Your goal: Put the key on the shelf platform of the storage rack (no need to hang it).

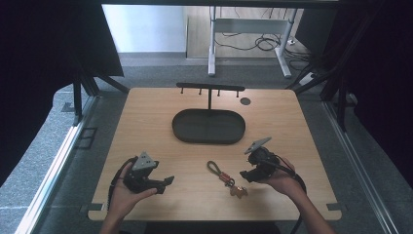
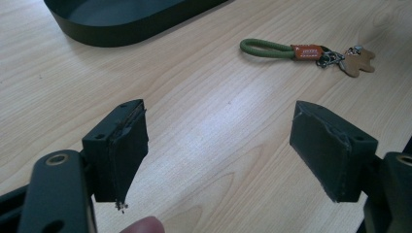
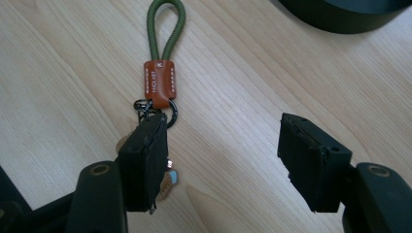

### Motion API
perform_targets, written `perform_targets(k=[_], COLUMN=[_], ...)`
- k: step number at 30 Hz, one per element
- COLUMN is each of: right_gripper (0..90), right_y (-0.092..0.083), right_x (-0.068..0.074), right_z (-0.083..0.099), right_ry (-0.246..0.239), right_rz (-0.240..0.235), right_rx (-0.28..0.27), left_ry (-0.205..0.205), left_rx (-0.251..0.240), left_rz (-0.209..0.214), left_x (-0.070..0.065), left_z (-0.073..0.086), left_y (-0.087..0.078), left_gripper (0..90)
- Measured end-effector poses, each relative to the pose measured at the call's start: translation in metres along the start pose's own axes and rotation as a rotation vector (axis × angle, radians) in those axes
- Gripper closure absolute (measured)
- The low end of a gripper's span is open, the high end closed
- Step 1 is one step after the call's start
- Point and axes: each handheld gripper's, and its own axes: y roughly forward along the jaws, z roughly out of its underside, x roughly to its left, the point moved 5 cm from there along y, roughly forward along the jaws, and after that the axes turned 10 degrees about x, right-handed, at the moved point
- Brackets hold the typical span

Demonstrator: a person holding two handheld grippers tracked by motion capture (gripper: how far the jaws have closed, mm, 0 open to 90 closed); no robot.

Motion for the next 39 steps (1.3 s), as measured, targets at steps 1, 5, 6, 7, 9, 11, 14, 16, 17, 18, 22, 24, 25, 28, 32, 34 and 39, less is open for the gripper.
perform_targets(k=[1,5,6,7,9,11,14,16,17,18,22,24,25,28,32,34,39], right_gripper=[37.0,38.4,39.2,39.2,40.3,41.5,42.8,44.1,44.8,45.5,48.4,48.8,49.8,50.3,51.2,51.2,51.2], right_y=[0.001,0.005,0.008,0.008,0.012,0.015,0.018,0.022,0.024,0.026,0.037,0.039,0.042,0.045,0.049,0.050,0.055], right_x=[0.001,0.004,0.006,0.006,0.011,0.015,0.018,0.021,0.023,0.024,0.028,0.029,0.030,0.032,0.036,0.037,0.040], right_z=[-0.002,-0.006,-0.007,-0.007,-0.010,-0.011,-0.013,-0.014,-0.015,-0.015,-0.018,-0.019,-0.020,-0.022,-0.026,-0.027,-0.029], right_ry=[-0.006,-0.016,-0.025,-0.025,-0.035,-0.039,-0.058,-0.068,-0.073,-0.078,-0.092,-0.098,-0.105,-0.111,-0.124,-0.128,-0.142], right_rz=[-0.002,-0.009,-0.017,-0.017,-0.025,-0.035,-0.044,-0.050,-0.051,-0.051,-0.059,-0.062,-0.067,-0.069,-0.067,-0.067,-0.061], right_rx=[0.004,0.017,0.029,0.029,0.046,0.055,0.067,0.080,0.083,0.087,0.118,0.122,0.131,0.137,0.150,0.156,0.162], left_ry=[-0.001,0.007,0.010,0.010,0.015,0.011,0.010,0.009,0.010,0.007,0.009,0.009,0.009,0.007,0.007,0.010,0.009], left_rx=[0.000,0.007,0.008,0.008,0.008,0.008,0.007,0.005,0.004,0.003,0.007,0.007,0.007,0.004,-0.001,-0.003,0.002], left_rz=[-0.001,-0.002,0.001,0.001,0.004,0.006,0.005,0.004,0.004,0.004,0.006,0.007,0.008,0.010,0.008,0.008,0.010], left_x=[0.000,0.000,-0.002,-0.002,-0.003,-0.002,-0.001,0.000,0.000,0.000,0.001,0.002,0.001,0.001,0.001,0.001,0.000], left_z=[0.000,0.000,0.000,0.000,-0.001,0.000,0.000,0.001,0.000,0.000,0.001,0.001,0.001,0.001,0.000,0.000,0.000], left_y=[0.000,0.002,0.002,0.002,0.003,0.003,0.002,0.002,0.001,0.001,0.002,0.003,0.002,0.002,0.000,-0.001,0.001], left_gripper=[21.9,21.9,21.9,21.9,21.8,21.9,21.9,21.9,21.9,21.9,21.9,21.9,21.8,21.9,21.9,21.9,21.8])
